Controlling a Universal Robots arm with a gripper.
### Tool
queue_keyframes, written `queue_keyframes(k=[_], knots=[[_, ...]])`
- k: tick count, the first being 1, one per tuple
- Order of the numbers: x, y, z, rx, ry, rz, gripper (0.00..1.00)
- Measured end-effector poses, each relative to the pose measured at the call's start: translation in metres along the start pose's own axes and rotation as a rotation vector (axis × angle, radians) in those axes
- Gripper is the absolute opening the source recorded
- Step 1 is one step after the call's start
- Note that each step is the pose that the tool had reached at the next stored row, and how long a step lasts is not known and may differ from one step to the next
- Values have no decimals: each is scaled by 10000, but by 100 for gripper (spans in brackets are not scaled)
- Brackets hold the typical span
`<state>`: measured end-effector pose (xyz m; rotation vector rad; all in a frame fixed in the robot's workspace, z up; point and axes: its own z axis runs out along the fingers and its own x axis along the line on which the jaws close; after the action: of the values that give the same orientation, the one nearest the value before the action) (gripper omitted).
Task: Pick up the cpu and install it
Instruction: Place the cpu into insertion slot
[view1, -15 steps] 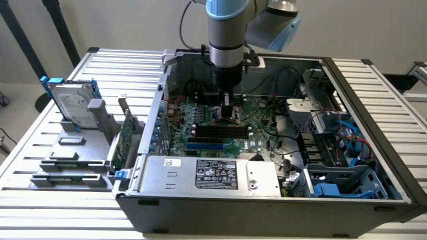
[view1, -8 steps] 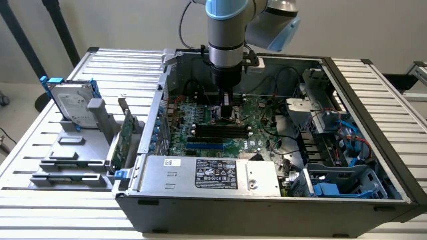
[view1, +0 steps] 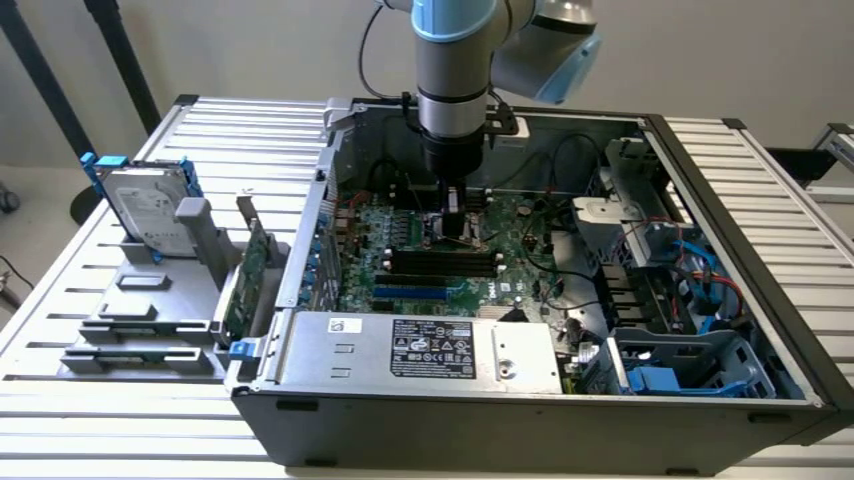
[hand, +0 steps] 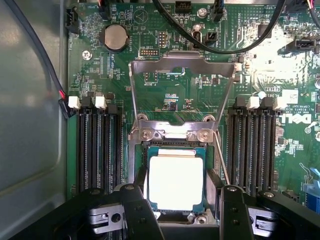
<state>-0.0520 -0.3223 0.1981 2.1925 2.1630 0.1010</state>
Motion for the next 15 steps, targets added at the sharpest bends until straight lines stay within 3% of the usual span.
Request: queue_keyframes(k=[15], knots=[[8,-2,17,-2,5,1,55]])
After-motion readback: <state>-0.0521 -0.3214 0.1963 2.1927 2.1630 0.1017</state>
